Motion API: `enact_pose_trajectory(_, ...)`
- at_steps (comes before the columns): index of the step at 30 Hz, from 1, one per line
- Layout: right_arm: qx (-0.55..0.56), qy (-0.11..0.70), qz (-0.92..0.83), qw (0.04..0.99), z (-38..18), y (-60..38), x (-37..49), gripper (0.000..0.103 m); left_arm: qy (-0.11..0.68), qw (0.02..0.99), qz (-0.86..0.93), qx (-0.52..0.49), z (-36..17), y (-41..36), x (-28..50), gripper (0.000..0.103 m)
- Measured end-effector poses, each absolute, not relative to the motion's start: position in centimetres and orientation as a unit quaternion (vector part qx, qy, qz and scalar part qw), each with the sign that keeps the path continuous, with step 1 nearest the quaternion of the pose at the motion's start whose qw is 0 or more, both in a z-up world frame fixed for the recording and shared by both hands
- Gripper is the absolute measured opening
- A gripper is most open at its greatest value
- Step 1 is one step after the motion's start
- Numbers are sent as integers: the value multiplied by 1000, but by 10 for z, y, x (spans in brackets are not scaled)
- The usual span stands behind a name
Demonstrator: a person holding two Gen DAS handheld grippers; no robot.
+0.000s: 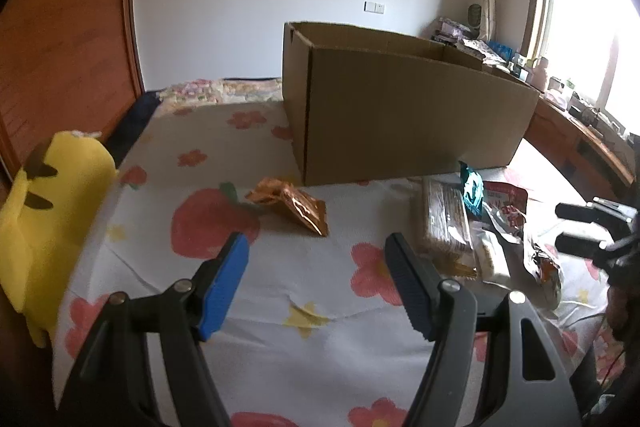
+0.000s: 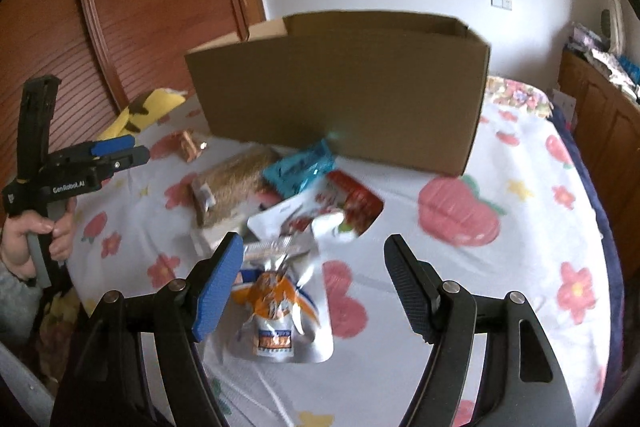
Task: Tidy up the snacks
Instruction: 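Move both tools back toward the snacks on the bedspread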
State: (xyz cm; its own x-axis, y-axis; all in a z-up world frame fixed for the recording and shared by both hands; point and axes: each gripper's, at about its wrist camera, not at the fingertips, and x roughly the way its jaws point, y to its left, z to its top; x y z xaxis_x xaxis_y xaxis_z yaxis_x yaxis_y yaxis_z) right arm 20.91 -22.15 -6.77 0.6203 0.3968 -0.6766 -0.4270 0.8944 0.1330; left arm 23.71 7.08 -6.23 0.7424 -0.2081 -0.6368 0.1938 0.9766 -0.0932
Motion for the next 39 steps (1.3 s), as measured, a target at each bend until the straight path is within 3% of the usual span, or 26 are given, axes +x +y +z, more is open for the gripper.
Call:
enact_pose_trajectory(18, -66, 411, 249, 874, -88, -199, 215, 75, 366, 924, -99, -54, -75, 82, 249, 71)
enact_pose_trajectory(30, -127, 413, 253, 866, -96, -179, 209, 75, 377, 922, -90, -9, -74, 65, 256, 71)
enact_pose_trajectory(39, -119, 415, 253, 866, -95, -181, 208, 74, 394, 916, -76, -31, -70, 62, 286, 71)
